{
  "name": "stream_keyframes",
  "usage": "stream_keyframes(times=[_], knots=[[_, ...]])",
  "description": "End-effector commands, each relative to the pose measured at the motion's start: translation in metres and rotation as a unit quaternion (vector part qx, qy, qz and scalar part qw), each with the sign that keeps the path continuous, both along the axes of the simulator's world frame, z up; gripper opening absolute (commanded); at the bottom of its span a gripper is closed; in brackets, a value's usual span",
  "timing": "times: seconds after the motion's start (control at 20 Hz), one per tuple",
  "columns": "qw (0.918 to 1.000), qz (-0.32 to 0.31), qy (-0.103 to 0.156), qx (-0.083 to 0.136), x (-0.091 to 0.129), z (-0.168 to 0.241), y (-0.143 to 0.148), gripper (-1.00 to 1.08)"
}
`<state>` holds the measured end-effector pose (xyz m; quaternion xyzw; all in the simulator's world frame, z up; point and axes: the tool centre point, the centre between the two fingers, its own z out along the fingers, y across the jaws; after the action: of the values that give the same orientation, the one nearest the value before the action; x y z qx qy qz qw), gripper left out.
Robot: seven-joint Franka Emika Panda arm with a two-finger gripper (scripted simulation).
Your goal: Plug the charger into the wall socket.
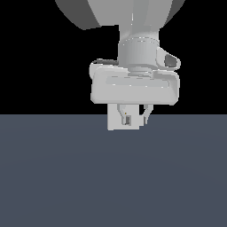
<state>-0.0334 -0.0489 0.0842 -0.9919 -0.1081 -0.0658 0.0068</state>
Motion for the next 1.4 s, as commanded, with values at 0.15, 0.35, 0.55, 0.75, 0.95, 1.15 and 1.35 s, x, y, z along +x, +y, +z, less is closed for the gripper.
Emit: stream_keyframes(times=[0.15,0.35,0.55,0.75,0.95,1.15,1.35], knots=[[1.0,0.001,0.001,0.0,0.015,0.015,0.001,-1.0],[1.0,0.002,0.001,0.0,0.019,0.018,0.001,-1.0],[1.0,0.002,0.001,0.0,0.018,0.016,0.001,-1.0],[1.0,0.002,0.001,0.0,0.018,0.016,0.001,-1.0],[1.0,0.002,0.001,0.0,0.02,0.016,0.002,-1.0],[1.0,0.002,0.001,0.0,0.027,0.016,0.004,-1.0],[1.0,0.002,0.001,0.0,0.039,0.016,0.006,-1.0]])
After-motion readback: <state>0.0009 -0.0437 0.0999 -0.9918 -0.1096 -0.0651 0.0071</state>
